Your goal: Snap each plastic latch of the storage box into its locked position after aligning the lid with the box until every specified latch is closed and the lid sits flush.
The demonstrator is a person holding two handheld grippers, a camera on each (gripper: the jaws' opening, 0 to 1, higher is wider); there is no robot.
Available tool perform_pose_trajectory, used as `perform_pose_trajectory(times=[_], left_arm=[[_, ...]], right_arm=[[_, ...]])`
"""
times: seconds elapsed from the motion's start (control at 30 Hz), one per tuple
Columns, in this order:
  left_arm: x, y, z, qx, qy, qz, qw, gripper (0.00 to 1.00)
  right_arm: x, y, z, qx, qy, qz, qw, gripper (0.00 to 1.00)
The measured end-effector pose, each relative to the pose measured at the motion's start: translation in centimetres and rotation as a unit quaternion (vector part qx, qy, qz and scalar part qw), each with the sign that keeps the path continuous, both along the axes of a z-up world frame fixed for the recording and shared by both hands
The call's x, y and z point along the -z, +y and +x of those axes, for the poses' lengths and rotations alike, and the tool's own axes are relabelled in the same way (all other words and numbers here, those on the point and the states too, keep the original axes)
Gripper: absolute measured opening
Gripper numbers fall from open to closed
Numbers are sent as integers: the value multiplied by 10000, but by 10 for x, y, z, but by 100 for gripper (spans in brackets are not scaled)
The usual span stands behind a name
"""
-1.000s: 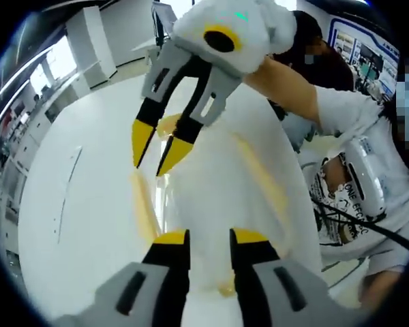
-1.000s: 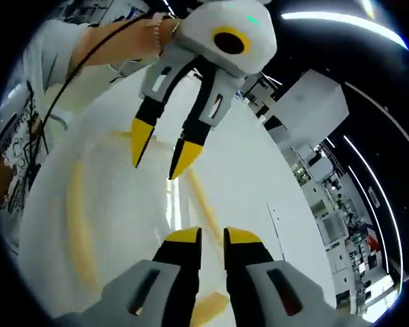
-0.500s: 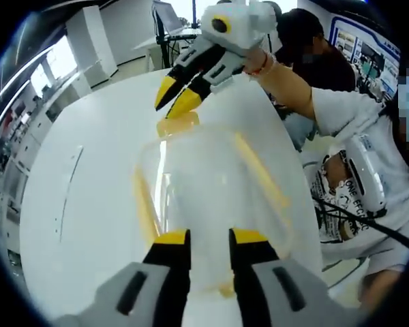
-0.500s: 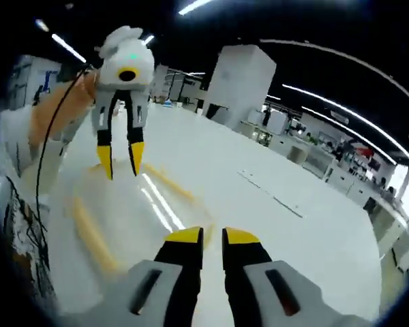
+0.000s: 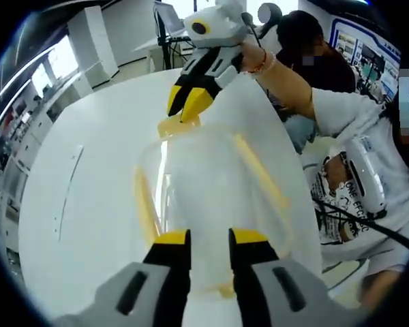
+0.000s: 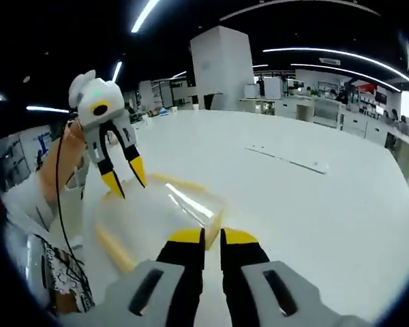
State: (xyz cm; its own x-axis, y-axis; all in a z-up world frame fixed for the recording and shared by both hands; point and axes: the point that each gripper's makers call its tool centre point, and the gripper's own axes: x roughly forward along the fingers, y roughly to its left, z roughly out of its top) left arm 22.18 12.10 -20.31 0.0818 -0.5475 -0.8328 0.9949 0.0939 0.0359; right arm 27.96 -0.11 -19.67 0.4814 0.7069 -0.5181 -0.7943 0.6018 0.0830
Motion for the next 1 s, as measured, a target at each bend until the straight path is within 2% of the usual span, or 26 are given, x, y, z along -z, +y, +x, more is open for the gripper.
perform_pose_trajectory(times=[0.1, 0.27, 0.53, 0.63, 0.77, 0.8, 0.83, 0.9, 0.93, 0.97, 1.0], left_arm=[[-1, 0, 1, -8, 0, -23, 10000, 22], [-2, 1, 0, -14, -14, -104, 9999, 22], [-5, 1, 2, -23, -18, -114, 9999, 22], [-5, 2, 1, -45, -4, -232, 9997, 27], [-10, 6, 6, -279, -108, -640, 9975, 29], [-16, 3, 8, -231, -198, -888, 9956, 29], [-22, 7, 4, -435, -51, -1134, 9926, 29], [-29, 12, 5, -530, -87, -1400, 9887, 29], [-33, 13, 8, -675, -128, -1618, 9844, 29], [-35, 13, 10, -767, -198, -1738, 9816, 29], [-33, 16, 8, -769, -229, -1697, 9822, 29]], right_arm=[[-1, 0, 1, 134, 182, 40, 9997, 6], [0, 0, -1, 128, 255, -24, 9996, 6], [0, 0, -2, 248, 636, 55, 9977, 4], [-1, -1, 1, 357, 700, 53, 9969, 3], [-1, -1, 0, 450, 709, 68, 9964, 2], [2, -3, 0, 483, 706, -34, 9963, 2], [-4, -1, 6, 448, 494, 31, 9978, 1], [-6, -3, 5, 471, 601, 29, 9971, 1], [-8, -3, 6, 504, 628, 59, 9967, 1], [-10, -3, 6, 510, 625, 56, 9967, 1], [-11, -3, 6, 523, 616, 41, 9967, 1]])
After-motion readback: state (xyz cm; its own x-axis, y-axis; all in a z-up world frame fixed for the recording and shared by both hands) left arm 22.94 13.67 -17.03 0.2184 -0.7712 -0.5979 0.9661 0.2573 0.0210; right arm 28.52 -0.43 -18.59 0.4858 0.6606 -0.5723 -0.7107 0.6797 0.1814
